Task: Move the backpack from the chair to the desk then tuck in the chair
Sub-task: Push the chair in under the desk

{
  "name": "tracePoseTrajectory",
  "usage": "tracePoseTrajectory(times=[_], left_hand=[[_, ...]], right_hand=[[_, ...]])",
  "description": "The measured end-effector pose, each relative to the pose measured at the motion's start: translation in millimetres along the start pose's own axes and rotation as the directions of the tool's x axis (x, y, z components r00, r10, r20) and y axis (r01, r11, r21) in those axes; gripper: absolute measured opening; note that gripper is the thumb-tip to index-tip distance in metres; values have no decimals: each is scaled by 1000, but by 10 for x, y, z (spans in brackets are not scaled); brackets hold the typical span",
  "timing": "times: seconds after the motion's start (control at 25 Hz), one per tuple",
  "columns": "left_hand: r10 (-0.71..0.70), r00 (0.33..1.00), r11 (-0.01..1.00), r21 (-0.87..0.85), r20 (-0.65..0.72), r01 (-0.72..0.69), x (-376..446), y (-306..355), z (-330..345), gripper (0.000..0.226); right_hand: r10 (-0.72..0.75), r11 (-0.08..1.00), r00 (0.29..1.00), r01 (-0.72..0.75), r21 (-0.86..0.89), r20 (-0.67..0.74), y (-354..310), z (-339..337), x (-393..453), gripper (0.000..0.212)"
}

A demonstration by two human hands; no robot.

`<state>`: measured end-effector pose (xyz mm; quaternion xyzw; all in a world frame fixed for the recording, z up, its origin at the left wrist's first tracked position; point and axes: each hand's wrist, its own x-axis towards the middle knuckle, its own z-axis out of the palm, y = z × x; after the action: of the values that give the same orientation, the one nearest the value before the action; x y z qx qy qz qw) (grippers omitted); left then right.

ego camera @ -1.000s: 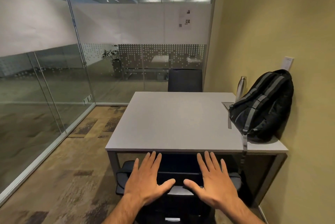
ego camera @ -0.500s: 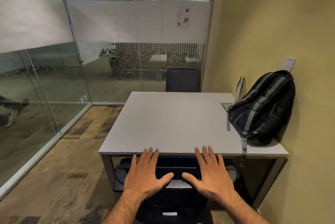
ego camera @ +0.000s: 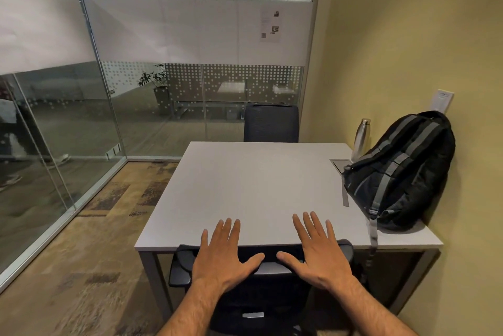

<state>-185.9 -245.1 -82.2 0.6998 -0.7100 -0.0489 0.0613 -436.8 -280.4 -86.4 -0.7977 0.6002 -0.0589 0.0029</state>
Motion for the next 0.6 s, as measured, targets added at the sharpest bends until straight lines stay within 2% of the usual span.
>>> tracePoseTrajectory(times=[0.32, 0.6], left_hand=[[16, 1000, 1000, -27, -18, -17, 680, -101, -39, 114], [51, 998, 999, -16, -21, -52, 1122, -380, -138, 112]], right_hand=[[-5, 1000, 1000, 4, -9, -27, 102, 10, 686, 111], [35, 999, 999, -35, 14, -34, -59, 46, 1079, 111]])
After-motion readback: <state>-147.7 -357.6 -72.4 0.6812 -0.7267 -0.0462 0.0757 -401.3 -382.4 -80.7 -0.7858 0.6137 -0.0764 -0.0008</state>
